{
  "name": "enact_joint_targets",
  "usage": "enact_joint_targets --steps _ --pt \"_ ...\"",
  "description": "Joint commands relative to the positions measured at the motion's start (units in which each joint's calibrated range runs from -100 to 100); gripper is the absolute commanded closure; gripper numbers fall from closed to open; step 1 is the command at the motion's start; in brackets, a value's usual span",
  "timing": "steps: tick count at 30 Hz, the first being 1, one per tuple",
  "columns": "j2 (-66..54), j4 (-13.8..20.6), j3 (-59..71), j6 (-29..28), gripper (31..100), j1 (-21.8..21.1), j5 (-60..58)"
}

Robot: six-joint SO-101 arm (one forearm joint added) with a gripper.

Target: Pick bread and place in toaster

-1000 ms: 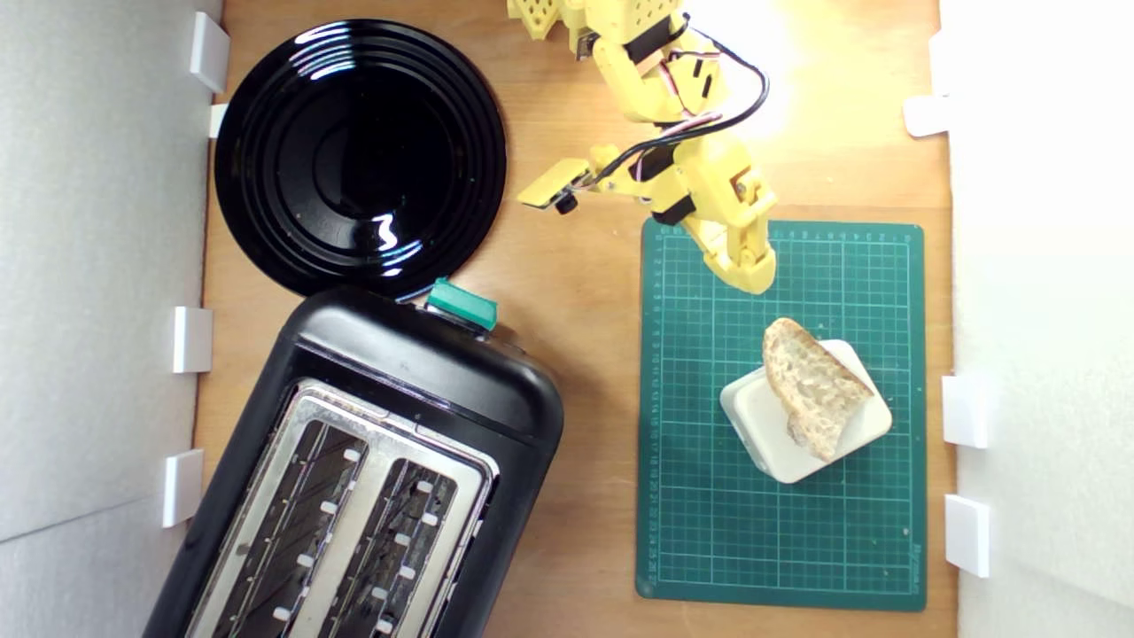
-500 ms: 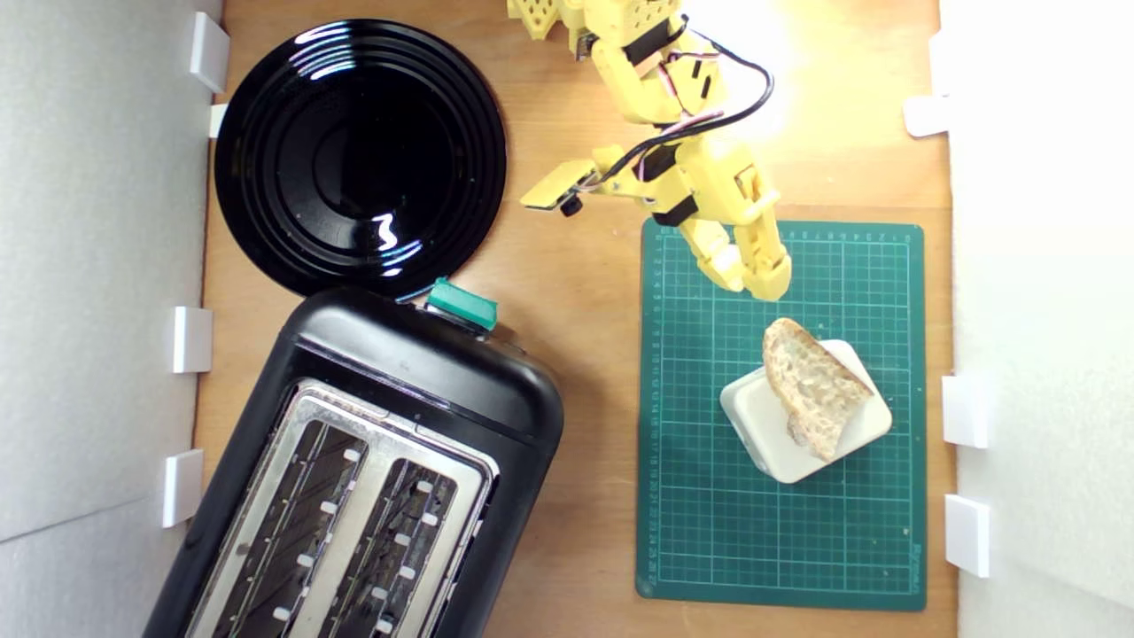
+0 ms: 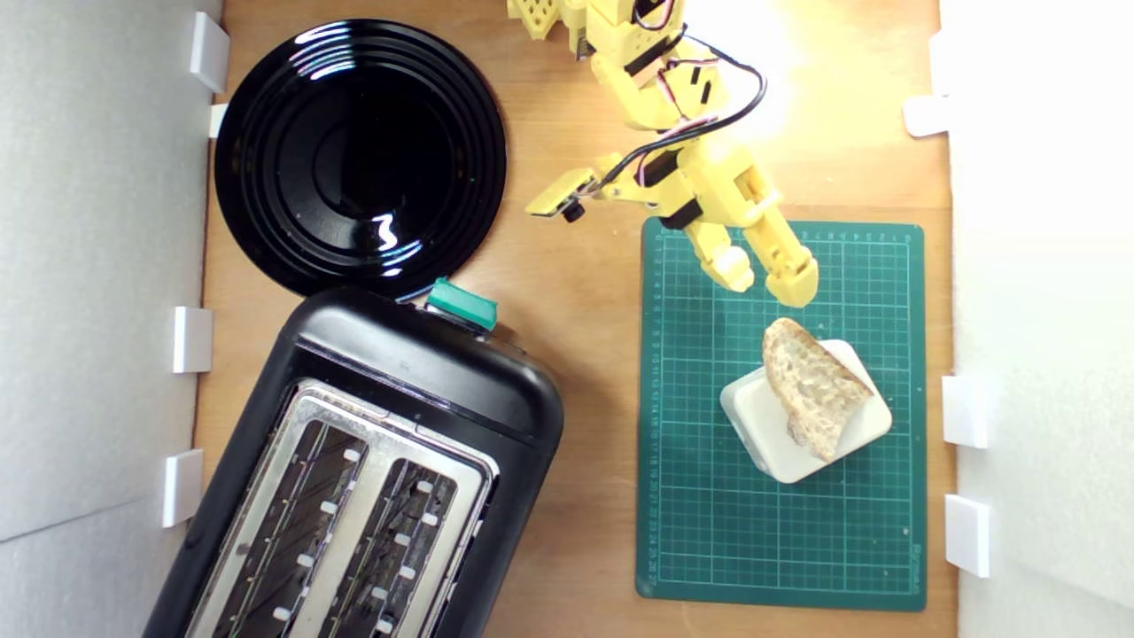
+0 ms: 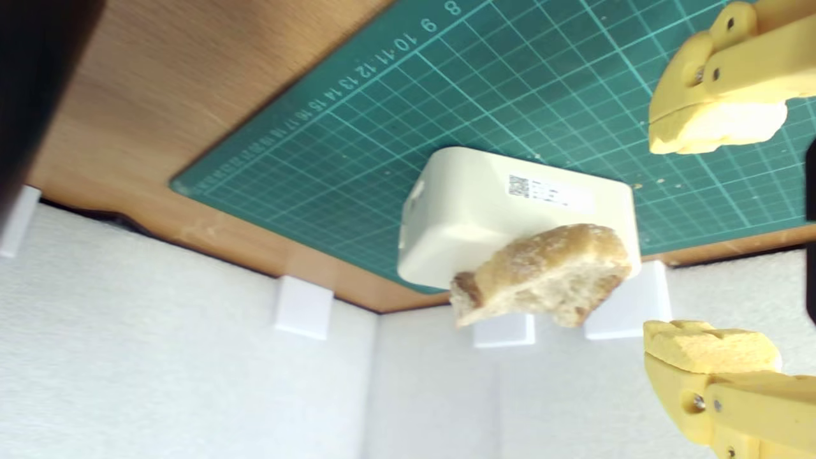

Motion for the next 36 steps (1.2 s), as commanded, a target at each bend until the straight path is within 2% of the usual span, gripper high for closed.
enact_joint_targets --steps 1,7,24,30,33,36 --pt "1.46 -3.27 -2.98 0.32 41.8 0.12 -5.40" --pt "6.45 -3.27 -3.62 0.37 41.8 0.12 -11.29" --pt "14.19 -3.27 -13.33 0.42 41.9 -0.28 -11.12" --pt "16.43 -3.27 -15.06 2.78 41.9 -0.68 -11.12" --pt "16.60 -5.90 -15.87 2.98 41.9 -2.21 -11.12" --pt "16.60 -7.07 -16.42 2.98 41.9 -2.86 -11.12"
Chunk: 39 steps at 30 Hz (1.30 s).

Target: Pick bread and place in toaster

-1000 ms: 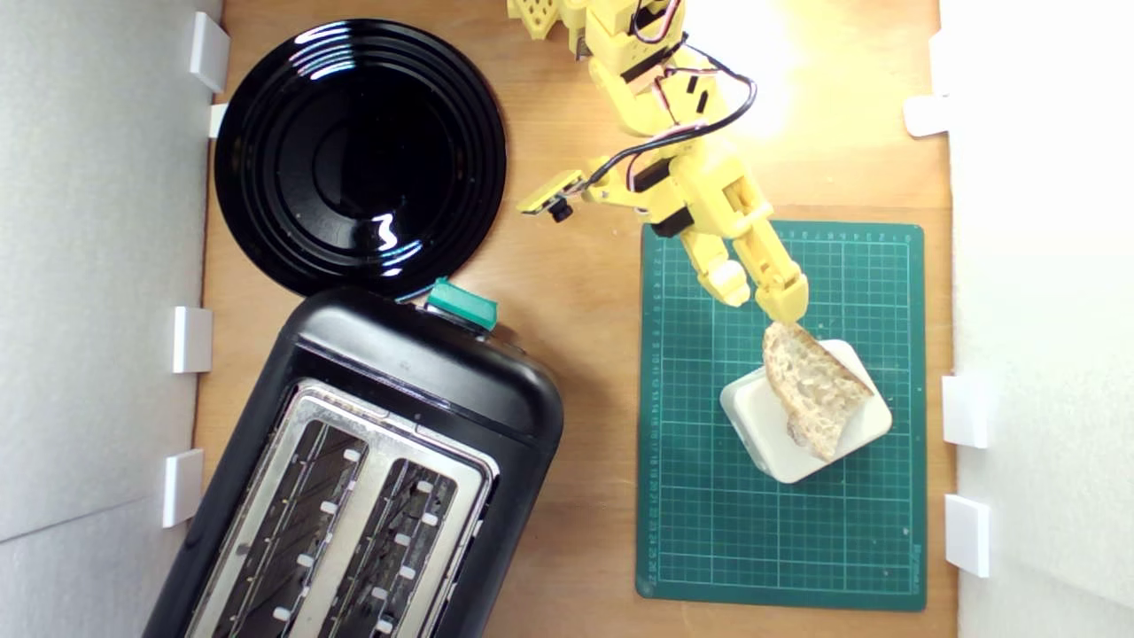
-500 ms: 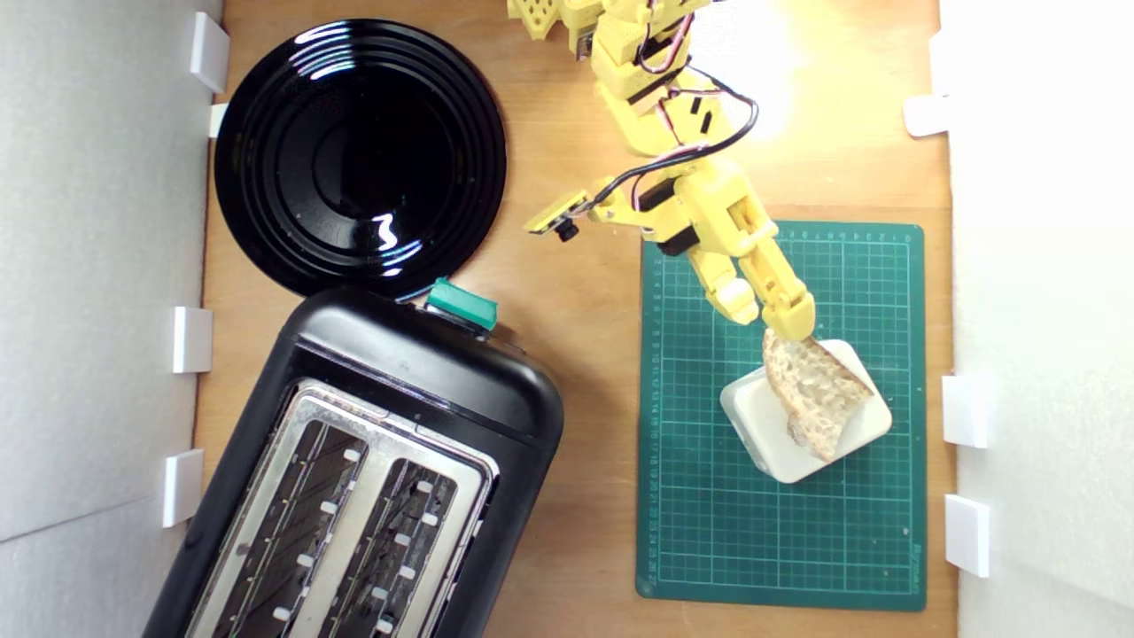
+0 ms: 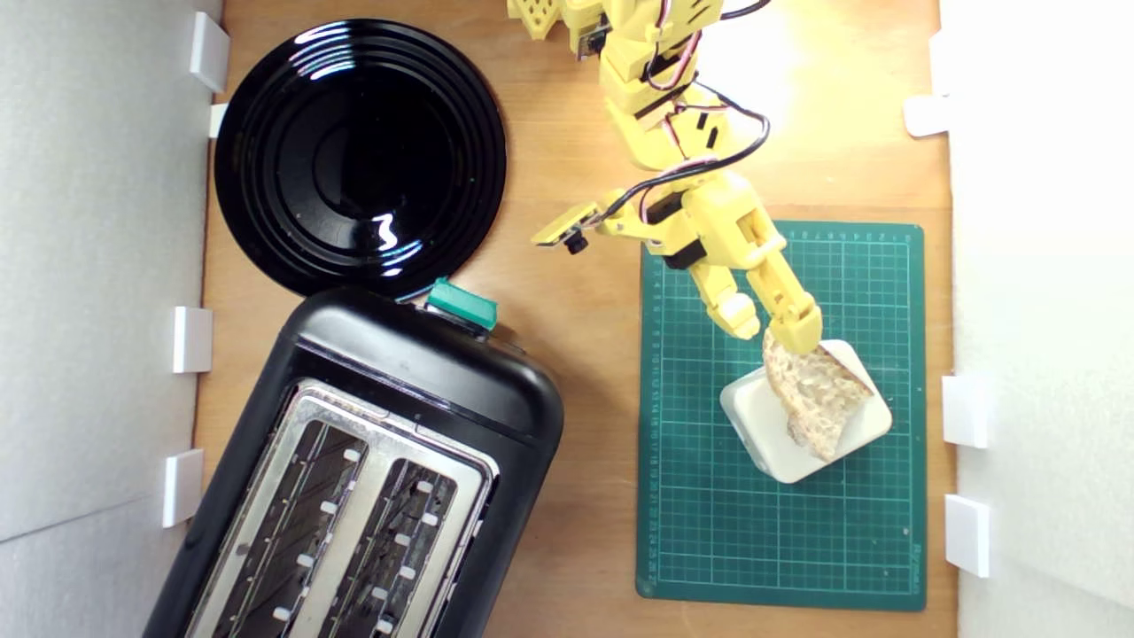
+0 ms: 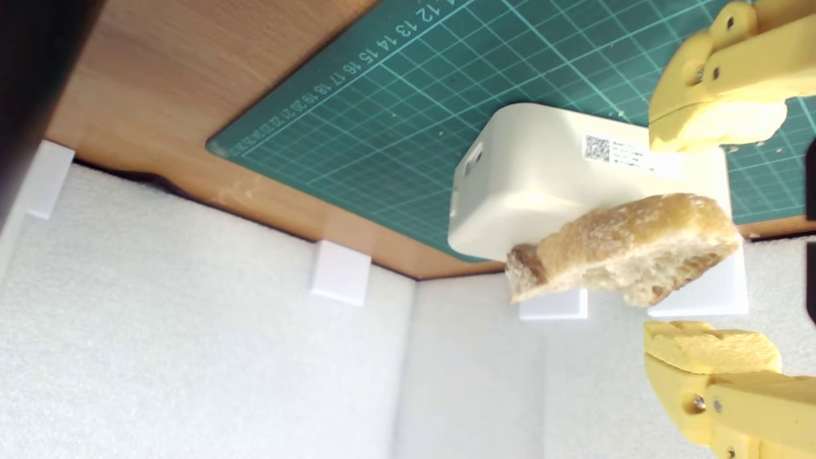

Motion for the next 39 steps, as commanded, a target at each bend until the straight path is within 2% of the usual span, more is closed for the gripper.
enact_joint_targets --steps 1,12,16,30,34,39 --pt "-0.45 -1.30 -2.82 0.40 41.9 -1.03 -1.88" --pt "3.62 -0.85 -6.91 1.60 41.9 -1.19 -1.80" --pt "3.96 -1.30 -8.09 2.02 41.9 -2.64 -1.80" --pt "6.95 -1.30 -10.81 3.48 41.9 -3.77 -1.80" --pt "6.95 -3.29 -11.17 3.48 41.9 -4.81 -1.80" --pt "6.95 -3.38 -11.17 3.54 42.0 -4.97 -1.80"
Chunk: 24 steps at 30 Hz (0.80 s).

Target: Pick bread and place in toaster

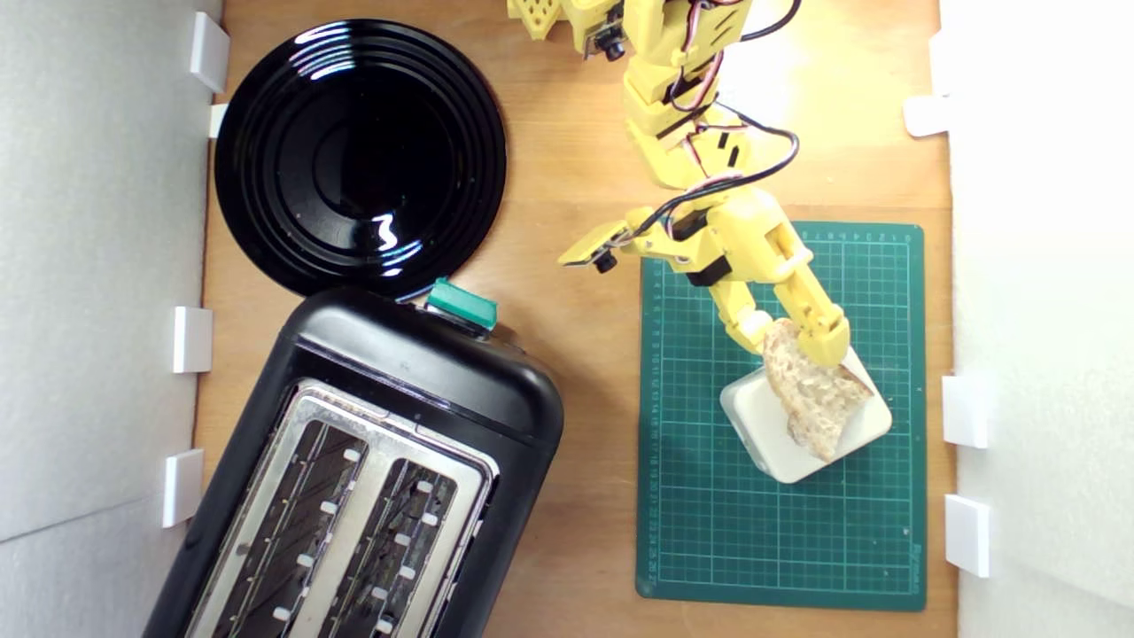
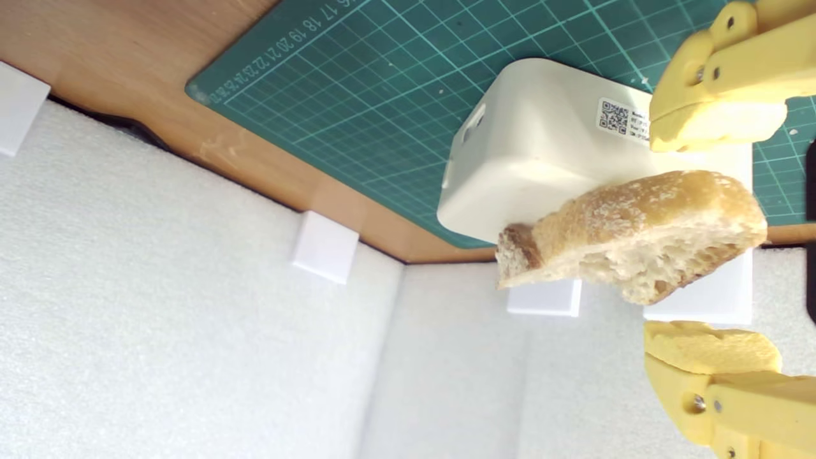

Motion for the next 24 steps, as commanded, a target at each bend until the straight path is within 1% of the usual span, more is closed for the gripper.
enact_joint_targets --steps 1,4,5,9,10,16,24 --pt "-0.61 -0.36 -2.02 0.48 42.0 -0.58 -1.80" --pt "-0.61 -0.36 -2.02 0.48 42.1 -0.58 -1.80" --pt "-0.61 -0.36 -2.02 0.48 43.3 -0.58 -1.80" --pt "-0.69 -0.36 -2.02 0.48 52.3 -0.42 -1.80" --pt "-0.77 -0.36 -2.02 0.48 55.9 -0.42 -1.80" --pt "-0.94 -0.36 -1.84 0.48 64.0 -0.34 -1.80" --pt "-1.11 -0.36 -1.75 0.43 72.7 -0.34 -1.80"
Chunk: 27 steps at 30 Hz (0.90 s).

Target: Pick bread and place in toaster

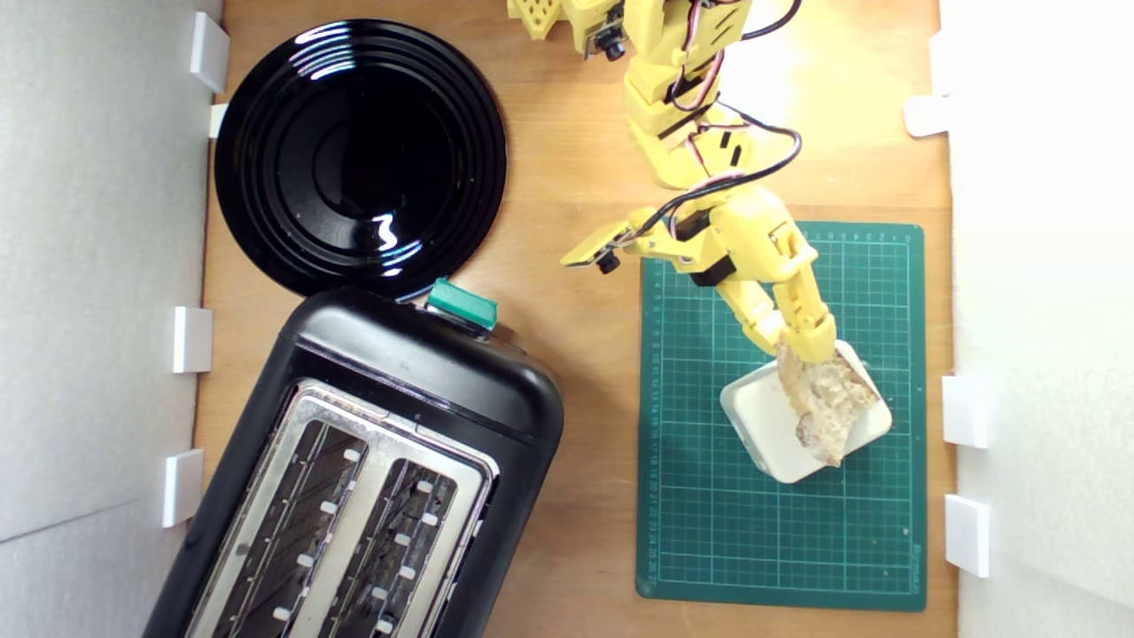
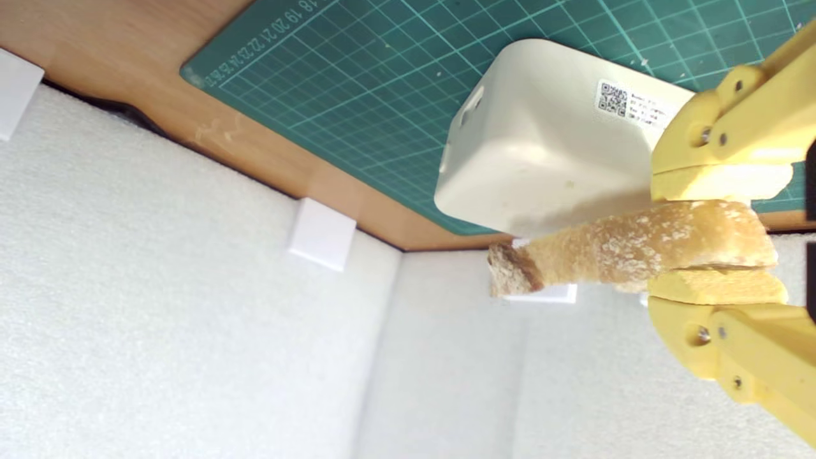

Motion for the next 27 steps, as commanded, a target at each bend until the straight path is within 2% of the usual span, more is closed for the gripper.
enact_joint_targets --steps 1,7,12,22,27 --pt "-1.11 -0.36 -1.56 0.43 73.4 -0.25 -1.71" --pt "-3.27 -0.36 -1.38 0.43 73.6 -0.17 -1.71" --pt "-16.33 -0.45 -0.75 0.12 73.6 0.88 -0.60" --pt "-44.78 -1.27 -2.11 0.43 73.6 4.59 26.02" --pt "-55.27 -0.54 -7.92 0.43 73.6 7.33 40.78"
